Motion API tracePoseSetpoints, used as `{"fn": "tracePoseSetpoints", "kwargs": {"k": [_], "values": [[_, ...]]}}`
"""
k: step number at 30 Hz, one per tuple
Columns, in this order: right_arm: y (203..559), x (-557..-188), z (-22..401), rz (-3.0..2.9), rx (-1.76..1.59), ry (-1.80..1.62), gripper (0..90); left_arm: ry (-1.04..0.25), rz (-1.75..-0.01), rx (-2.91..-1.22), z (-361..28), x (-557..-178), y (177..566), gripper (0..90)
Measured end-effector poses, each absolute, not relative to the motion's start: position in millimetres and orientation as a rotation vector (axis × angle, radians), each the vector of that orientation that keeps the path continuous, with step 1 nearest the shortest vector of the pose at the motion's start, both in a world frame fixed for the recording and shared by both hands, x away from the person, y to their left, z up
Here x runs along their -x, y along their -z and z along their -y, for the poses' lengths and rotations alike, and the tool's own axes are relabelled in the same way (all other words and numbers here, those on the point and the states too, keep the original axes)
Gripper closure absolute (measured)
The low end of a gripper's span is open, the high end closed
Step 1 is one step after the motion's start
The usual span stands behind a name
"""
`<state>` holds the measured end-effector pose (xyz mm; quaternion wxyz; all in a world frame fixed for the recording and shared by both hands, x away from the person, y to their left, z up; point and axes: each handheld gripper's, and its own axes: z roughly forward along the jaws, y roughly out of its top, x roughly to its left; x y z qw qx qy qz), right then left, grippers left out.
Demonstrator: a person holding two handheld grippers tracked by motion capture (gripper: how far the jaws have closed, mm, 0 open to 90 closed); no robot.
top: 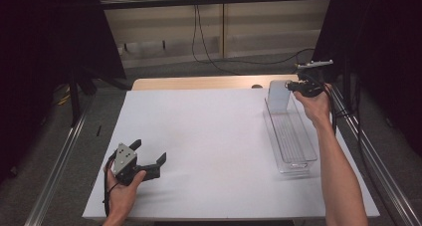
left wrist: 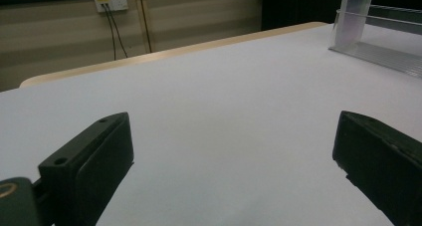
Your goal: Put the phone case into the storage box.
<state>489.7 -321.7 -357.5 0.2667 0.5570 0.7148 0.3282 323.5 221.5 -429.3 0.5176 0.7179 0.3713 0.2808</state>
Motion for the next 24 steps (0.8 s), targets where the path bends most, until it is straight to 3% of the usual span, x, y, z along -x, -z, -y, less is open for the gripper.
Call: {"fn": "tracePoseSetpoints", "kwargs": {"k": [24], "values": [[358.5, -494.8, 323.0, -1.911, -1.539, -0.897, 82.1, -0.674, -0.887, -1.726, -221.6, -323.4, 429.2, 2.5]]}}
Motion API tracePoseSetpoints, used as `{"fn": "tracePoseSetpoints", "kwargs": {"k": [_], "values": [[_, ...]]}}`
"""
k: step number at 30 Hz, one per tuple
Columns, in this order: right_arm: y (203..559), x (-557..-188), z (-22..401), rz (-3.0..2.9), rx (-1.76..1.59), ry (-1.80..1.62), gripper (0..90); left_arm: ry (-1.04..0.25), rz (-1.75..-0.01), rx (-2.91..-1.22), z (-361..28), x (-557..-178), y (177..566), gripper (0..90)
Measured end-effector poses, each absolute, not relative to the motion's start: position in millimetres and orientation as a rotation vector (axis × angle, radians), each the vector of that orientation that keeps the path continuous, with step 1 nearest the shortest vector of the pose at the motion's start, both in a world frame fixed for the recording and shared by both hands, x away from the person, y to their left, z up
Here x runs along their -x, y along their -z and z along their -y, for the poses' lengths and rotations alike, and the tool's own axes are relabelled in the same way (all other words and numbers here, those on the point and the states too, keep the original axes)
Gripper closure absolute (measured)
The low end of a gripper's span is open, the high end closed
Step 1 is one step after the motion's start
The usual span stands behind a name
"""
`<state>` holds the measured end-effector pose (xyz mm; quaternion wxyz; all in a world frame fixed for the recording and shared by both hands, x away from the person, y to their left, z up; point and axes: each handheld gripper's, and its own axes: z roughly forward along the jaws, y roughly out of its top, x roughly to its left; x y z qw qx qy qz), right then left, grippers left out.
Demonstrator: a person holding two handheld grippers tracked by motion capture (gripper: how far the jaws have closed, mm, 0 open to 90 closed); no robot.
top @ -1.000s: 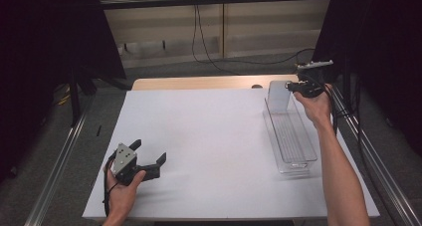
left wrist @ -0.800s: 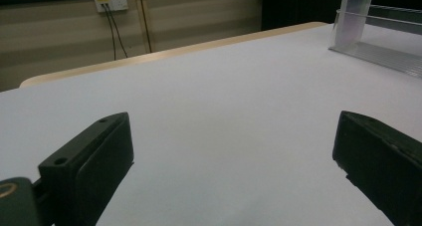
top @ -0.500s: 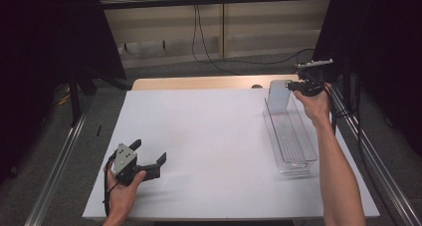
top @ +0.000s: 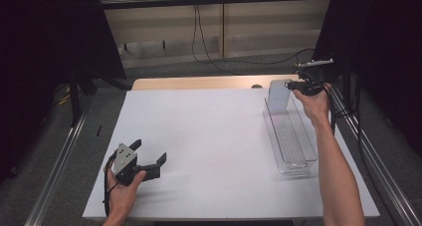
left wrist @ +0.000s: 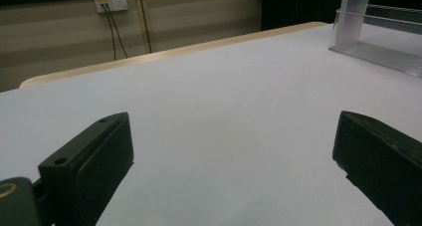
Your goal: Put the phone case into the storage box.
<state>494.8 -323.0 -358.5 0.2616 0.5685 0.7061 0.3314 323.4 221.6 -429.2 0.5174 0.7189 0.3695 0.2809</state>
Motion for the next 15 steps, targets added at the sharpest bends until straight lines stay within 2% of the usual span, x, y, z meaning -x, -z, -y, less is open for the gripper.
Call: {"fn": "tracePoseSetpoints", "kwargs": {"k": [15], "values": [[356.1, -489.9, 327.6, -1.902, -1.56, -0.908, 71.8, -0.671, -0.896, -1.718, -221.0, -323.6, 429.5, 2.5]]}}
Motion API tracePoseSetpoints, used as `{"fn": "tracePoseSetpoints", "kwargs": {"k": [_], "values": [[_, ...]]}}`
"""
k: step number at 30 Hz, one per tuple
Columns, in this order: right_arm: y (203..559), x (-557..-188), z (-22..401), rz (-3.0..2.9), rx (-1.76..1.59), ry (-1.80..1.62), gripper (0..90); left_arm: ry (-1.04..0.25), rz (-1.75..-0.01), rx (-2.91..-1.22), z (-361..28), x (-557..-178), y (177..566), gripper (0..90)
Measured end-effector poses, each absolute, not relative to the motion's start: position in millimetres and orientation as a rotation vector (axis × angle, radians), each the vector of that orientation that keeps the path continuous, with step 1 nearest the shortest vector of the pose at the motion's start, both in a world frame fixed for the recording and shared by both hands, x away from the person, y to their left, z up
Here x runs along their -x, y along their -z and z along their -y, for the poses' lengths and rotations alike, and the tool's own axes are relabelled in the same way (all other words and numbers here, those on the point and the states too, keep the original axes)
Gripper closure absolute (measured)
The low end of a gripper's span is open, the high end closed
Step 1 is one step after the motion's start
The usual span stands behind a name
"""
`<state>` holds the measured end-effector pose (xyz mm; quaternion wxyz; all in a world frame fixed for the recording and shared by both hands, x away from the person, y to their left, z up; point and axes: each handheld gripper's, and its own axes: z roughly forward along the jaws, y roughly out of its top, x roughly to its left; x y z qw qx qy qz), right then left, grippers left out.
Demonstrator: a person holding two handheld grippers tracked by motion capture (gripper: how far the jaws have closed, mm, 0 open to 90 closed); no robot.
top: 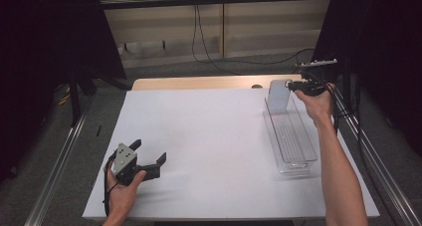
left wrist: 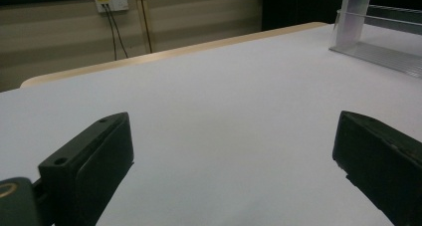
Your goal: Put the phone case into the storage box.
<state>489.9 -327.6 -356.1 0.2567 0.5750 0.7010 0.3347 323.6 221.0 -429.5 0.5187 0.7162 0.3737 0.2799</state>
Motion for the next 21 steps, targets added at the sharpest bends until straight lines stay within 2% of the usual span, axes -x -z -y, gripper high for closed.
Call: {"fn": "tracePoseSetpoints", "kwargs": {"k": [8, 16, 21], "values": [[358.5, -487.7, 324.8, -1.914, -1.545, -0.895, 64.4, -0.675, -0.89, -1.722, -222.3, -323.2, 428.9, 2.5], [360.6, -484.4, 324.2, -1.912, -1.545, -0.899, 48.3, -0.671, -0.891, -1.717, -220.9, -323.4, 428.8, 2.5], [360.3, -483.3, 323.1, -1.911, -1.544, -0.9, 34.3, -0.672, -0.893, -1.717, -220.6, -323.9, 428.9, 2.5]]}}
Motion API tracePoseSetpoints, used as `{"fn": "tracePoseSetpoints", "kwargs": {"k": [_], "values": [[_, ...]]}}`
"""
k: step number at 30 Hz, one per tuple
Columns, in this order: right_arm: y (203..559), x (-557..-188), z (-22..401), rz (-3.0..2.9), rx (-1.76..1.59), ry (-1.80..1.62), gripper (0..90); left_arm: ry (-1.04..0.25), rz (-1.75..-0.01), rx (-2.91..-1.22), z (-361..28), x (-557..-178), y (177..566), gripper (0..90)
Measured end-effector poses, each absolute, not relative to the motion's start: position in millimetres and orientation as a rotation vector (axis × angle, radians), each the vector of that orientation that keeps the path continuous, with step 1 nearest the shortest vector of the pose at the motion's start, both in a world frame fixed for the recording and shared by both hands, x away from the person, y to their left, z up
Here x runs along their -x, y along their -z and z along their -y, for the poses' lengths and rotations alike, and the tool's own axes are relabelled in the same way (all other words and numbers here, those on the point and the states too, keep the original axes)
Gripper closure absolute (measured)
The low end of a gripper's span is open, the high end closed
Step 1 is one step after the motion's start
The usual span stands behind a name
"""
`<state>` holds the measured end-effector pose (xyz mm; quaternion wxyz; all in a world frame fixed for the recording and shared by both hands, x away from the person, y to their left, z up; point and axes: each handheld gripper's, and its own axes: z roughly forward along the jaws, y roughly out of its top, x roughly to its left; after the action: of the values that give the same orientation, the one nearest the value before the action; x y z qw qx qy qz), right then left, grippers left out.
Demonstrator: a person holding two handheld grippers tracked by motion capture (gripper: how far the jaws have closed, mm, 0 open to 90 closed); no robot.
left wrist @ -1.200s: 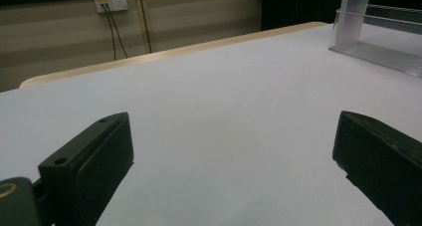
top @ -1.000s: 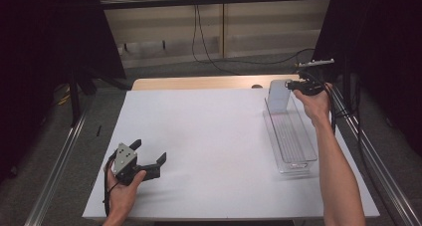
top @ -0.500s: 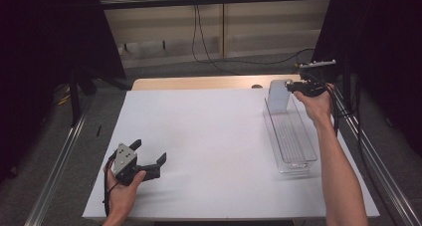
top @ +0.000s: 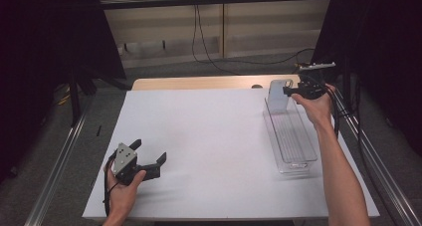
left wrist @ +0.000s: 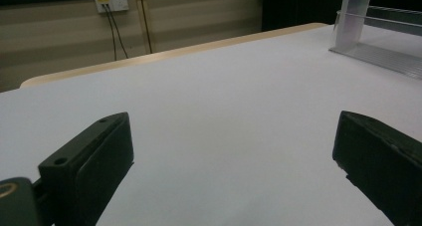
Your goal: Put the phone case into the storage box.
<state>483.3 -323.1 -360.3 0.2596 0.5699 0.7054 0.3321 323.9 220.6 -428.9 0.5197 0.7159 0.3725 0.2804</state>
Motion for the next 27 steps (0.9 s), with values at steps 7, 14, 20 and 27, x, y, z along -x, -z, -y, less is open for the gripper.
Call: {"fn": "tracePoseSetpoints", "kwargs": {"k": [7, 14, 20, 27], "values": [[364.3, -478.6, 323.5, -1.882, -1.539, -0.922, 15.2, -0.67, -0.896, -1.716, -221.0, -325.4, 428.8, 2.5], [368.0, -472.9, 327.0, -1.833, -1.53, -0.974, 3.1, -0.67, -0.901, -1.713, -221.0, -326.4, 429.2, 2.5], [370.2, -467.9, 326.9, -1.818, -1.503, -1.073, 6.3, -0.671, -0.883, -1.723, -220.2, -325.9, 428.7, 2.5], [373.0, -461.2, 322.8, -1.766, -1.524, -1.079, 2.3, -0.669, -0.881, -1.711, -222.4, -322.6, 427.6, 2.5]]}}
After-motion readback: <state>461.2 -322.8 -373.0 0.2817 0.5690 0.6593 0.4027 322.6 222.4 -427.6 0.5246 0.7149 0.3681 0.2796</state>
